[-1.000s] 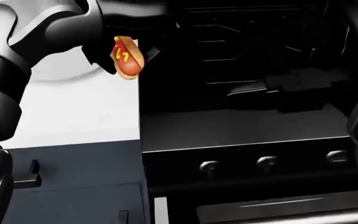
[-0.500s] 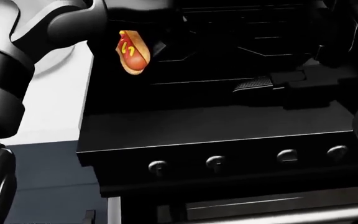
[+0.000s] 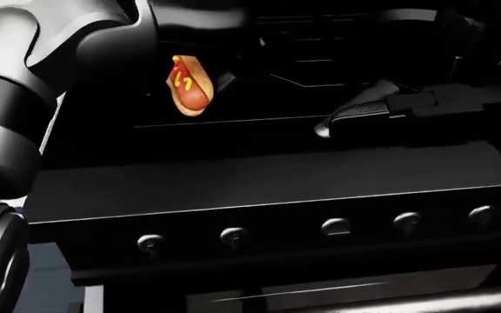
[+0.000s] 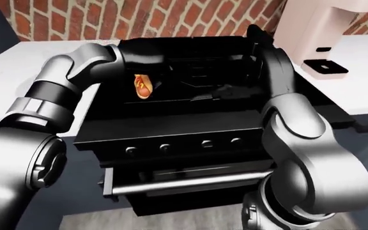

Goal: Pick the hot dog from the plate and place it in the pan.

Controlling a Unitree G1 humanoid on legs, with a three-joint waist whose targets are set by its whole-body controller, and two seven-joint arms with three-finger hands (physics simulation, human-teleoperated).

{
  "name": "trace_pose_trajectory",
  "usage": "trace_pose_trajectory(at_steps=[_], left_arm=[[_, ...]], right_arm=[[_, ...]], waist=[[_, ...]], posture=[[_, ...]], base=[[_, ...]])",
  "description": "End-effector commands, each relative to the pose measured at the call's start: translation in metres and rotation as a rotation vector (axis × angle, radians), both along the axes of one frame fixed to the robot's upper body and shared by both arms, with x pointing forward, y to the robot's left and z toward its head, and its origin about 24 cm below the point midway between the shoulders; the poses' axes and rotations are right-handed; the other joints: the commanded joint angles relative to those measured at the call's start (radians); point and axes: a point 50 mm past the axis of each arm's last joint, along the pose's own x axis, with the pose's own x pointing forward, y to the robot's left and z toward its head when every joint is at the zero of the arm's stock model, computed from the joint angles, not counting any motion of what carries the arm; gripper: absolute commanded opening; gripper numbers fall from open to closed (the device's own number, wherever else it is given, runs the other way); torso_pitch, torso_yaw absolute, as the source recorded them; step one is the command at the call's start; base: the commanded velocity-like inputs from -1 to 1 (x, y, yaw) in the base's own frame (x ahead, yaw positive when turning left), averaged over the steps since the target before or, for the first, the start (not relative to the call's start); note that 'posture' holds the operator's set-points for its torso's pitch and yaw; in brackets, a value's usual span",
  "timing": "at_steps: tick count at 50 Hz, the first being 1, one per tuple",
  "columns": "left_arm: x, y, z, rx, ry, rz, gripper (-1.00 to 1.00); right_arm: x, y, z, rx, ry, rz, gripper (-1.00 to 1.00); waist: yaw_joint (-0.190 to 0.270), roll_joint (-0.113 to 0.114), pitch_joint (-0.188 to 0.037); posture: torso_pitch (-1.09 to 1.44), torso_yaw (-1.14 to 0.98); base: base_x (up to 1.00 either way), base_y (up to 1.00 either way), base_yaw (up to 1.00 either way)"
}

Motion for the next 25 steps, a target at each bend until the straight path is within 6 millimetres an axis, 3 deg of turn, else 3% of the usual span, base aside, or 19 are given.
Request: trace_pose_trajectory(at_steps=[1,8,10,11,12,13,16,19,22,23,24,25], left_arm=[[-0.003,0.0034,0.0331,-0.063,-0.103,0.005,-1.0],[-0.0028,0.0042,0.0335,-0.066,-0.104,0.008,-1.0],[-0.003,0.0046,0.0345,-0.066,-0.104,0.009,-1.0],[-0.0031,0.0046,0.0348,-0.067,-0.104,0.009,-1.0],[-0.0032,0.0047,0.0356,-0.067,-0.105,0.009,-1.0],[-0.0032,0.0049,0.0362,-0.068,-0.106,0.01,-1.0],[-0.0033,0.005,0.0377,-0.07,-0.108,0.011,-1.0],[-0.0032,0.0049,0.037,-0.07,-0.108,0.01,-1.0],[-0.0031,0.0049,0.0354,-0.07,-0.105,0.01,-1.0],[-0.0032,0.0047,0.0357,-0.07,-0.106,0.01,-1.0],[-0.0033,0.0045,0.0354,-0.068,-0.105,0.009,-1.0],[-0.0035,0.0042,0.0359,-0.068,-0.105,0.008,-1.0]], right_arm=[[-0.0032,0.0037,0.0115,-0.009,-0.076,0.022,1.0],[-0.0031,0.0047,0.0109,-0.008,-0.075,0.023,1.0],[-0.0035,0.0044,0.0107,-0.009,-0.075,0.023,1.0],[-0.0037,0.0046,0.0114,-0.009,-0.076,0.023,1.0],[-0.0039,0.0047,0.0121,-0.009,-0.077,0.023,1.0],[-0.004,0.0046,0.0128,-0.01,-0.078,0.023,1.0],[-0.0038,0.005,0.0137,-0.01,-0.079,0.024,1.0],[-0.0039,0.0051,0.0143,-0.012,-0.08,0.024,1.0],[-0.004,0.0049,0.0147,-0.011,-0.08,0.023,1.0],[-0.004,0.0047,0.0143,-0.011,-0.08,0.023,1.0],[-0.0042,0.0045,0.0147,-0.01,-0.08,0.023,1.0],[-0.0046,0.0042,0.015,-0.01,-0.08,0.022,1.0]], waist=[[0.009,-0.001,-0.028],[0.015,0.056,-0.021],[0.011,0.092,-0.026],[0.009,0.128,-0.038],[0.014,0.086,-0.025],[0.004,0.107,-0.034],[0.0,0.094,-0.043],[-0.002,0.066,-0.029],[0.002,0.02,-0.027],[0.005,-0.009,-0.031],[0.006,-0.055,-0.042],[0.005,-0.036,-0.042]], posture=[[0.0,0.0],[0.0,0.0],[0.0,0.0],[0.0,0.0],[0.0,0.0],[0.0,0.0],[0.0,0.0],[0.0,0.0],[0.0,0.0],[0.0,0.0],[0.0,0.0],[0.0,0.0]], base=[[0.0,-0.26,0.0],[0.0,-0.25,0.0],[0.0,-0.26,0.0],[0.0,-0.25,0.0],[0.0,-0.25,0.0],[0.0,-0.25,0.0],[0.0,-0.26,0.0],[0.0,-0.25,0.0],[0.0,-0.25,0.0],[0.0,-0.25,0.0],[0.0,-0.26,0.0],[0.0,-0.25,0.0]])
